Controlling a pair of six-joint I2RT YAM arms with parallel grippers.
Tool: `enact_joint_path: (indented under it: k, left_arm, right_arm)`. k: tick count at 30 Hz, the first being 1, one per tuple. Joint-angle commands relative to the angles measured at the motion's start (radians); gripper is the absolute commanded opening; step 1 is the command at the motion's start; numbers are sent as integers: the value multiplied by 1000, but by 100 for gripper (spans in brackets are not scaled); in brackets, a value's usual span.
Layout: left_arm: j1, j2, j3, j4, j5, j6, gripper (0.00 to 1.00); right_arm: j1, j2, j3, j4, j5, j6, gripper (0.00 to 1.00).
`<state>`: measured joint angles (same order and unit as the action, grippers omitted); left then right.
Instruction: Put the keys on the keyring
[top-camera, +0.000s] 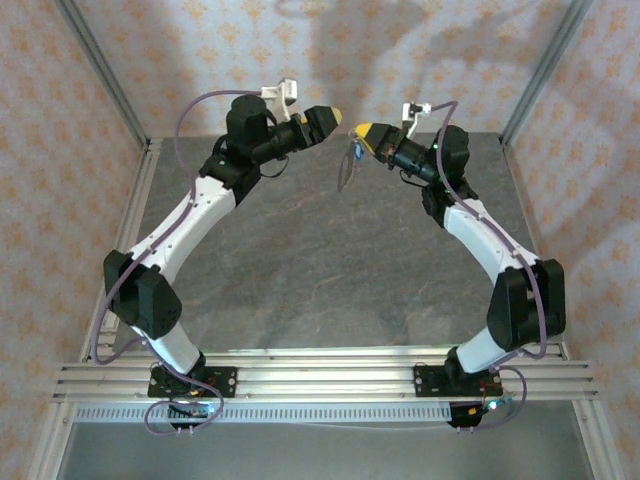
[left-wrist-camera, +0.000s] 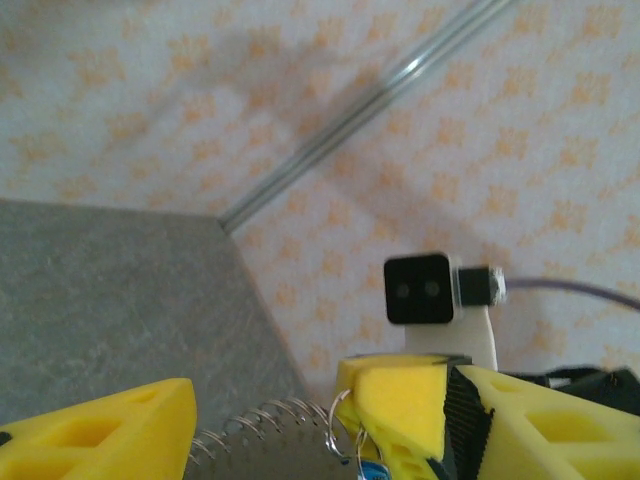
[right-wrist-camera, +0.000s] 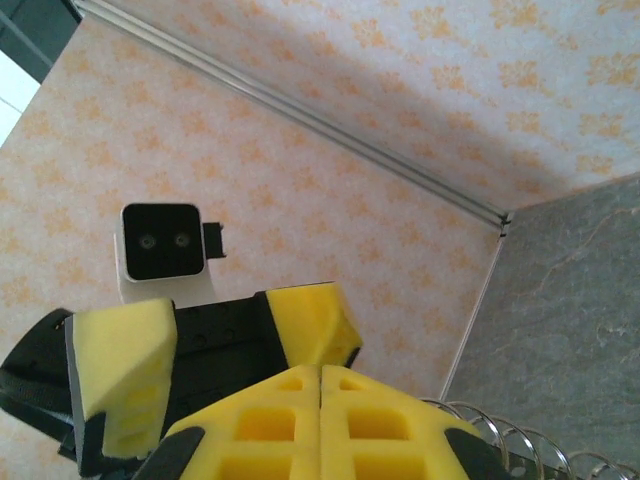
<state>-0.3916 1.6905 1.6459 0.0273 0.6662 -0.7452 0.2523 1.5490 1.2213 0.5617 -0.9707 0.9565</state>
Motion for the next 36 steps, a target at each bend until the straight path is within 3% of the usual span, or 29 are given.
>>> enact_joint_path:
  k: [1, 6, 16, 25, 36]
  left_arm:
    - [25, 48, 71, -76, 157, 31, 67]
    - [38, 106, 116, -48, 240, -4, 60]
    - [37, 113, 108, -1, 252, -27, 56]
    - [37, 120, 62, 111, 281, -90, 47]
    - [36, 127, 30, 156, 306, -109, 46]
  right_arm:
    - [-6, 24, 64, 41, -82, -22, 0]
    - [-7, 52, 87, 43, -98, -19, 0]
    - [-10, 64, 90, 46, -92, -16, 0]
    - [-11, 72, 96, 44, -84, -13, 0]
    - [-13, 76, 94, 44, -80, -12, 0]
